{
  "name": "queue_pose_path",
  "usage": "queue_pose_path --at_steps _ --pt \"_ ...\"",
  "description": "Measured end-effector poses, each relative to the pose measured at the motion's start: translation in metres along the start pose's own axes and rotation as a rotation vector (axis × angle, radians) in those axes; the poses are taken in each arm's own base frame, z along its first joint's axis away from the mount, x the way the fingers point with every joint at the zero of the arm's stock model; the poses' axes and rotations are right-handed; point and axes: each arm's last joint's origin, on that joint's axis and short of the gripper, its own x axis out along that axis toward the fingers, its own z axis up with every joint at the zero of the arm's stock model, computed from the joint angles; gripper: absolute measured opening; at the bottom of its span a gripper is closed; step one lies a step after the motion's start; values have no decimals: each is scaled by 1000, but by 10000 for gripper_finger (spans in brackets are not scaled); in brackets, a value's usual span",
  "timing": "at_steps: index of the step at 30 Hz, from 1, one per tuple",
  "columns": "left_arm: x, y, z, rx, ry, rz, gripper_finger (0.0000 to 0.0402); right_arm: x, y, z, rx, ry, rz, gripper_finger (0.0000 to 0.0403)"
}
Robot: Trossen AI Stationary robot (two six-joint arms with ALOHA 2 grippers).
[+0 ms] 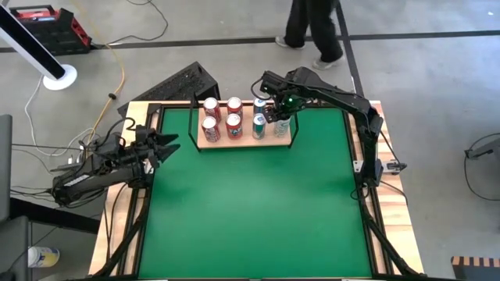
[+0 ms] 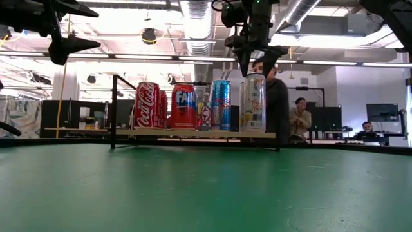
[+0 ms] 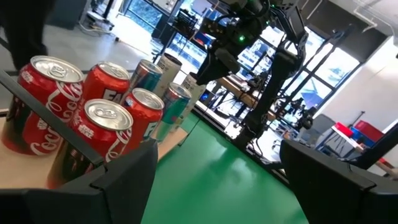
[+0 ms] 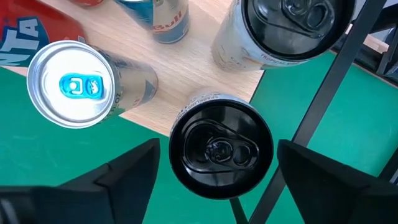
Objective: Place canned beverage on shelf
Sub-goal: Return to Home Position
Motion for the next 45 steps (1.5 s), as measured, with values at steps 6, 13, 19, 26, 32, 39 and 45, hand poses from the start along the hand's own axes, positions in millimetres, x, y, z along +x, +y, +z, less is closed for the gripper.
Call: queue_pose_path --at_steps 6,13,19,26,32,39,45 --pt "0 -1 0 -13 12 -18 322 -1 0 0 -1 0 0 352" --pt "0 -1 0 -20 12 -18 322 -23 -8 -6 -42 -64 38 345" --pt "0 -1 0 -4 11 -17 322 -71 -16 -19 -85 -268 144 345" --pt "0 1 2 -21 -35 35 322 -135 -18 -65 -281 -546 171 342" --pt "0 -2 7 -28 -95 14 322 -159 -38 -115 -322 -675 148 342" --pt "0 -2 6 -25 -90 18 322 -125 -56 -164 -354 -803 370 342" --pt "0 -1 7 46 -97 37 322 -80 -54 -203 -374 -1054 897 342"
